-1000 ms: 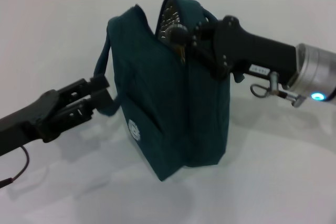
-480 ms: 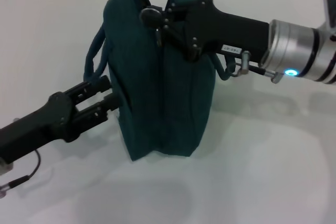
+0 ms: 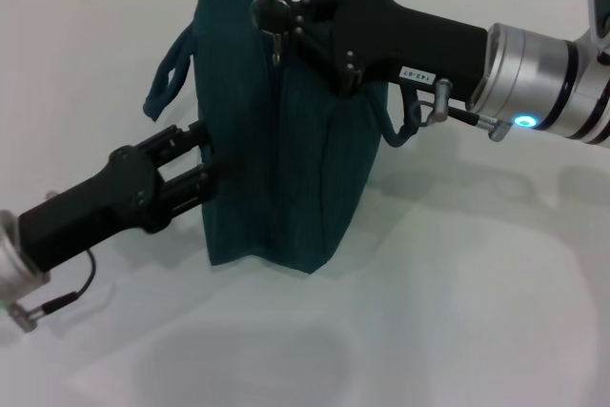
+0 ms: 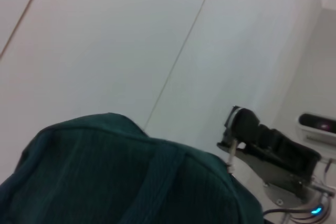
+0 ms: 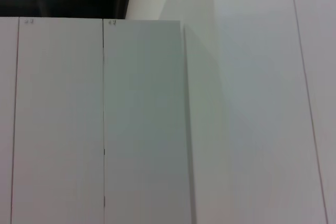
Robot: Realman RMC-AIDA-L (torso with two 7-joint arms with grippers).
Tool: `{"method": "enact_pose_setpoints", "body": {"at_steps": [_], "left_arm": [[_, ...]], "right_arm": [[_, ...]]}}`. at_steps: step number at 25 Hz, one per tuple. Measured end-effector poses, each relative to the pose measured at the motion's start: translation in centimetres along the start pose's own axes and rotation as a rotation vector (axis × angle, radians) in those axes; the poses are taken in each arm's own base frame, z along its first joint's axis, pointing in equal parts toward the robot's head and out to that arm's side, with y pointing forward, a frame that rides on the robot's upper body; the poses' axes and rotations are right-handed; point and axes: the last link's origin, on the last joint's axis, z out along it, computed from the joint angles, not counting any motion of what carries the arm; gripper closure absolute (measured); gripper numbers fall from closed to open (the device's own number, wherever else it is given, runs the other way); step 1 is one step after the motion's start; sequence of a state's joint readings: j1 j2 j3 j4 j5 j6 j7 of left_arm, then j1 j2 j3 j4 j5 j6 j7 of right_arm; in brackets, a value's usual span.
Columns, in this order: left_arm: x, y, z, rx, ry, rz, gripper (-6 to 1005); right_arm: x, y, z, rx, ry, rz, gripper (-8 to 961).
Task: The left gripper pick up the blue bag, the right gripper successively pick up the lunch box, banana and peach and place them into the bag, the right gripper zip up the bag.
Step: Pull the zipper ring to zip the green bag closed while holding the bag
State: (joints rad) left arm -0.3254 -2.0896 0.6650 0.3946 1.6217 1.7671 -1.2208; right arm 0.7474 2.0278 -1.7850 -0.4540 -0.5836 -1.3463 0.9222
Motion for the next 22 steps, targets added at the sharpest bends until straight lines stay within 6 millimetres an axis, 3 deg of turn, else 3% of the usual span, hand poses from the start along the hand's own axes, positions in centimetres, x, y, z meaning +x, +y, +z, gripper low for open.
{"method": "enact_pose_setpoints", "body": {"at_steps": [14,22], "left_arm": [[-0.6,-1.1,2.2,0.030,-0.024,0.094,380],[-1.0,-0.7,2.5,-0.005,-0.053,0.117,687]], "right_arm": [[0.2,0.2,0.1,0.010,-0.010,0.016,935],[0.4,0.3,-0.3,0.029,-0.023,0.034,935]]}}
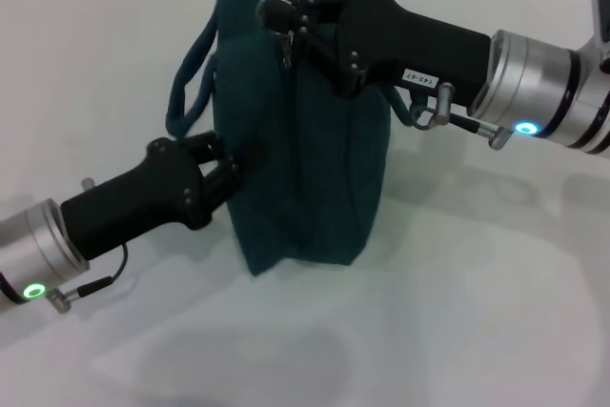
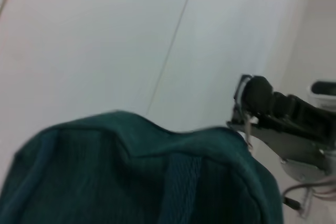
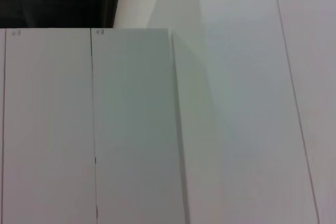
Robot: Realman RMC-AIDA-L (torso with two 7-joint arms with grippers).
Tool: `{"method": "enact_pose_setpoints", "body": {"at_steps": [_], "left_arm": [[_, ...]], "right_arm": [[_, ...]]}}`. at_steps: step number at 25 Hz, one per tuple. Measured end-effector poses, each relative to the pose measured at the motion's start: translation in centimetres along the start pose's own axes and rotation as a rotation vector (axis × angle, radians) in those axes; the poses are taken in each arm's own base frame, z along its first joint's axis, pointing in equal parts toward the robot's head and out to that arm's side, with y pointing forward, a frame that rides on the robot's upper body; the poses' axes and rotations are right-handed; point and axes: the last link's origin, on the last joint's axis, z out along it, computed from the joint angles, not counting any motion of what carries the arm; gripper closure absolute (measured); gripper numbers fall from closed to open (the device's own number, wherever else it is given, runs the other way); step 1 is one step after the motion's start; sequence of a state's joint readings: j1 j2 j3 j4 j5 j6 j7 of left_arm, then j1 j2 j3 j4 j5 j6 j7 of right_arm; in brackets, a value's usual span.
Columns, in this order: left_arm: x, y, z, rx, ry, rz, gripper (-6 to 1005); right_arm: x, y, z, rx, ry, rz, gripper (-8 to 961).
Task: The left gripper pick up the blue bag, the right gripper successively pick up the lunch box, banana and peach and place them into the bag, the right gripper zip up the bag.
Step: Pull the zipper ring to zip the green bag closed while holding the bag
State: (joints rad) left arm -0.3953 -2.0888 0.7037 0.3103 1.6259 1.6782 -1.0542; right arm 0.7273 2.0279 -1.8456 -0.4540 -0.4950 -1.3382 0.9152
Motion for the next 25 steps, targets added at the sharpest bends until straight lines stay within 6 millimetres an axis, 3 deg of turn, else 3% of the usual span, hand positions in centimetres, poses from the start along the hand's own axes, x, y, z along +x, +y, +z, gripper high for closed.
{"method": "enact_pose_setpoints", "body": {"at_steps": [3,11,25], "left_arm": [[-0.1,0.2,0.3,-0.026,-0.020,0.006,800],[-0.1,0.2,0.4,-0.041,-0.033,0.010,916],[-0.2,2.0,0.5,-0.200,-0.084,0.039,943]], "right_arm": [[0.0,0.0,-0.2,0.006,-0.006,0.008,935],[-0.5,0.1,-0.6,0.013,-0.058,0.023,935],[-0.8,-0.6,-1.0,0.063,-0.084,0.037,935]]}}
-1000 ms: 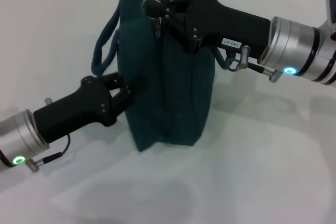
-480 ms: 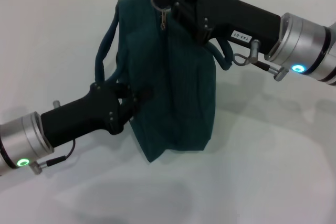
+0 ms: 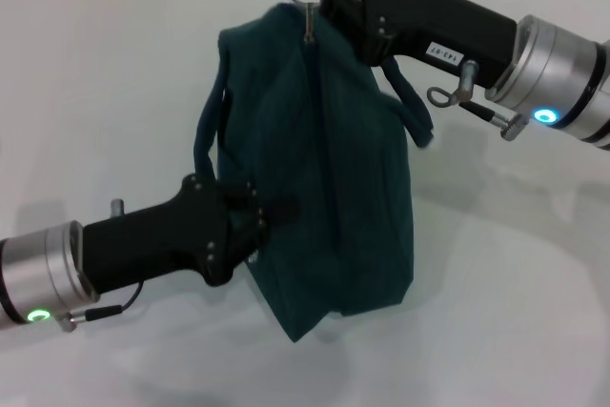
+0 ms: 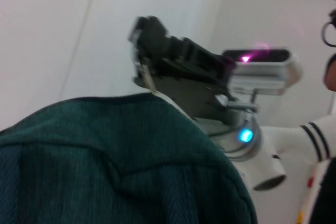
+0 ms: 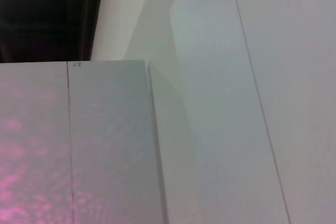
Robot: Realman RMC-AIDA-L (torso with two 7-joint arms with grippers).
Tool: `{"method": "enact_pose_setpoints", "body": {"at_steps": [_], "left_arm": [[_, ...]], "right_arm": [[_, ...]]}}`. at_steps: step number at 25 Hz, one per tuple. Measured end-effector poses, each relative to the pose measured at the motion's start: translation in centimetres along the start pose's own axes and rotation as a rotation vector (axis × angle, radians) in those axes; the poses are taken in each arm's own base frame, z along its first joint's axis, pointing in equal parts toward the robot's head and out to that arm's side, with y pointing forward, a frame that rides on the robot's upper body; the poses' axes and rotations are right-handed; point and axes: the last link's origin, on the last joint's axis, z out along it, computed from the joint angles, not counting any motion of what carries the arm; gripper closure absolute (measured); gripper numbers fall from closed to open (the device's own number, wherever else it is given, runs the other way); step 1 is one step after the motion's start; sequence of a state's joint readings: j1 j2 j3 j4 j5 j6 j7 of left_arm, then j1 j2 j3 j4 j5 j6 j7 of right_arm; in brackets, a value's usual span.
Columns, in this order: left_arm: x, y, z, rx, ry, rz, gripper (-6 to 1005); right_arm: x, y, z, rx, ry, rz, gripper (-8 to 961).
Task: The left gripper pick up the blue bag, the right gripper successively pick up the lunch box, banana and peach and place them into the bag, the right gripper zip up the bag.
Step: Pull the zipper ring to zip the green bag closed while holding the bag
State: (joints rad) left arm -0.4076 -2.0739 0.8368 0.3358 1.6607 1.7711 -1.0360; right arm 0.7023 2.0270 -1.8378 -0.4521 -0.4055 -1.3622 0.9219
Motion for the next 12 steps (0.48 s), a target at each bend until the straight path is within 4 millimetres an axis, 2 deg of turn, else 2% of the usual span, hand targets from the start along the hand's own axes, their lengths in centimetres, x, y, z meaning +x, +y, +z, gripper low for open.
{"method": "enact_pose_setpoints", "body": {"at_steps": [12], "left_arm": [[0.0,1.8,-0.2,-0.141,-0.023,0.034,944]], "right_arm": [[0.3,-1.1,-0.1,0.065,0.031,-0.005,935]]}}
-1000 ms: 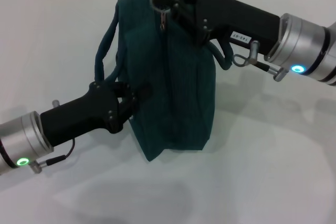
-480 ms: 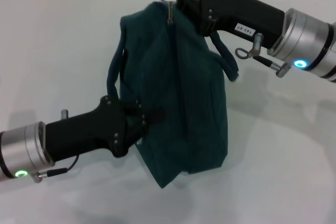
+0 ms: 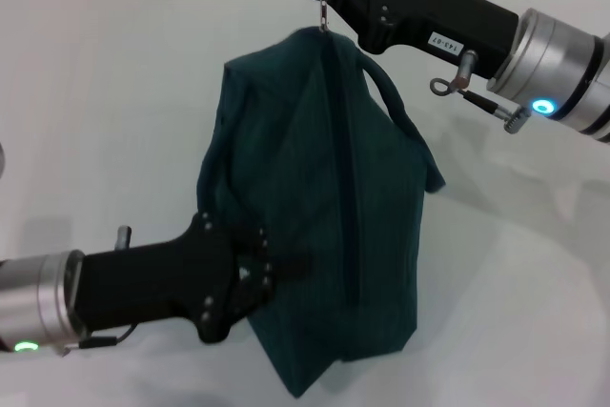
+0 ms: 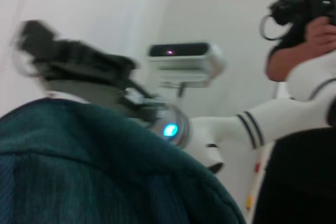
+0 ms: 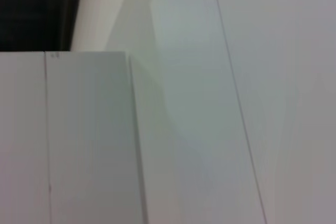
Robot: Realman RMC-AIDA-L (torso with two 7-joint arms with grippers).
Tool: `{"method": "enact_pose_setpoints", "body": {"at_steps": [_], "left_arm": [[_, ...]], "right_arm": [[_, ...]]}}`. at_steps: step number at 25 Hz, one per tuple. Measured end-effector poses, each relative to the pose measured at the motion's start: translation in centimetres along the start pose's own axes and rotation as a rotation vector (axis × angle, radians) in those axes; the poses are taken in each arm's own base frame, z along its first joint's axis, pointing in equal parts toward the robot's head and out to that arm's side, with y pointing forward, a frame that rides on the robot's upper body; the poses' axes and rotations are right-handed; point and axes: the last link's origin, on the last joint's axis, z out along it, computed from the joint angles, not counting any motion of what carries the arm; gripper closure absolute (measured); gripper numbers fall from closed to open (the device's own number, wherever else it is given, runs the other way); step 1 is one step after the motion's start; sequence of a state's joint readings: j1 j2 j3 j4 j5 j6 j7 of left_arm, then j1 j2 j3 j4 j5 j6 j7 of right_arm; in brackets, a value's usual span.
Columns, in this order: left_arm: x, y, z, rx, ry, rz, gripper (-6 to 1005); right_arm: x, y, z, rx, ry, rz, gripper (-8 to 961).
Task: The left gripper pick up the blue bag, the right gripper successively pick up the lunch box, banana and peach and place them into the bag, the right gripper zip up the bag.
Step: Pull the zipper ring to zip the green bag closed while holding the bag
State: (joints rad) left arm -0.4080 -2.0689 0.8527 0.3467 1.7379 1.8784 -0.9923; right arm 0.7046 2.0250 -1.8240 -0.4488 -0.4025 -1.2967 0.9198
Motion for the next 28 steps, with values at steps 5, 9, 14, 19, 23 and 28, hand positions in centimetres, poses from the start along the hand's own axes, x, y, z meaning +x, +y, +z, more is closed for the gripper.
{"method": "enact_pose_setpoints", "body": {"at_steps": [5,9,14,19,23,28], "left_arm": [[0.1,0.8,-0.4,-0.057,-0.003,0.022,944],[0.2,0.9,-0.8,-0.060,-0.005,0.024,945],[0.2,0.7,-1.1,-0.027,0.003,0.028,945],[0.3,-0.3,-2.0,0.080,0.022,0.045,945],[0.5,-1.4,-2.6,0.172,0.019,0.067,945],[0.3,-2.8,-2.9,0.276,0.006,0.073,946]], "right_arm": [[0.4,-0.6,-0.2,0.041,0.022,0.000,935],[0.3,-0.8,-0.3,0.057,0.020,-0.003,935],[-0.1,-0.9,-1.3,0.069,-0.021,-0.003,934],[-0.7,-0.4,-2.6,0.069,-0.080,0.016,935],[-0.6,-0.3,-3.4,0.085,-0.096,0.076,935],[-0.1,-0.5,-5.1,0.144,-0.137,0.243,936]]}}
